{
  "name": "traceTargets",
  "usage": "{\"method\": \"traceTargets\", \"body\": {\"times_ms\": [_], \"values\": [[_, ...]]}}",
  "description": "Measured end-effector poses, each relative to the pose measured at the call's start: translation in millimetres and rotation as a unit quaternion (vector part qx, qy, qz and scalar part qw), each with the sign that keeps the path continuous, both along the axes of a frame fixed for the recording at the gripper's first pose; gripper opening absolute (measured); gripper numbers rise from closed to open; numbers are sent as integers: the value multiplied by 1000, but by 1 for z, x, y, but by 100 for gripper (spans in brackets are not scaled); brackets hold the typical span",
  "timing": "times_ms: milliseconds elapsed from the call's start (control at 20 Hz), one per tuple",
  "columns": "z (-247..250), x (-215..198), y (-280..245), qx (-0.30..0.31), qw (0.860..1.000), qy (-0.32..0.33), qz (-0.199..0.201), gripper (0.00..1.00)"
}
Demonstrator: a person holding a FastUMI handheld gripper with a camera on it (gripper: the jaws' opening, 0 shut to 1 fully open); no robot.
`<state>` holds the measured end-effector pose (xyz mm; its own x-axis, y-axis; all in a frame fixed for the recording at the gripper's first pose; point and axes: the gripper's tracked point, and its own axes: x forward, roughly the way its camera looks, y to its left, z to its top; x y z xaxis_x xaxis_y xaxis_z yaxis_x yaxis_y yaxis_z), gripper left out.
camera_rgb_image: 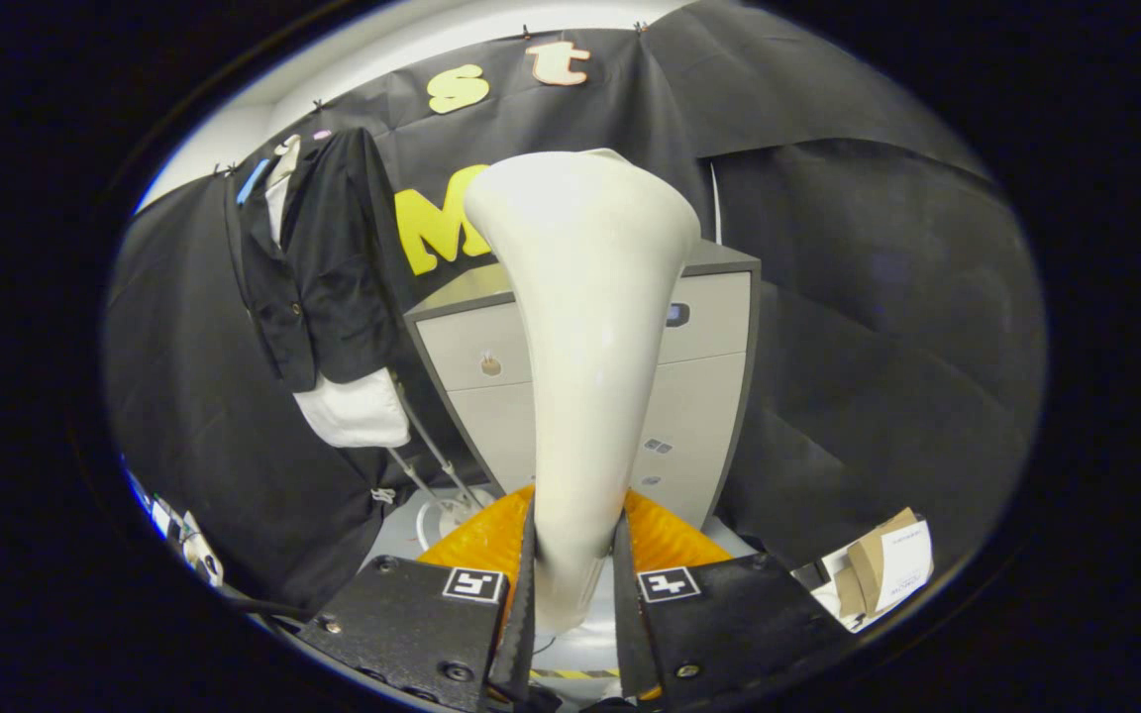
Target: Iron the clothes twice with a garment steamer, once on the left side and once on the right side.
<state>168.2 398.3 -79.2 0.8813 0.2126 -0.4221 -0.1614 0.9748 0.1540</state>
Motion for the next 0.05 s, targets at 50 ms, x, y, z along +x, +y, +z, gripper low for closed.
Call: {"method": "traceTargets", "body": {"times_ms": [50], "values": [[0,0,0,0,1000,0,0,36]]}}
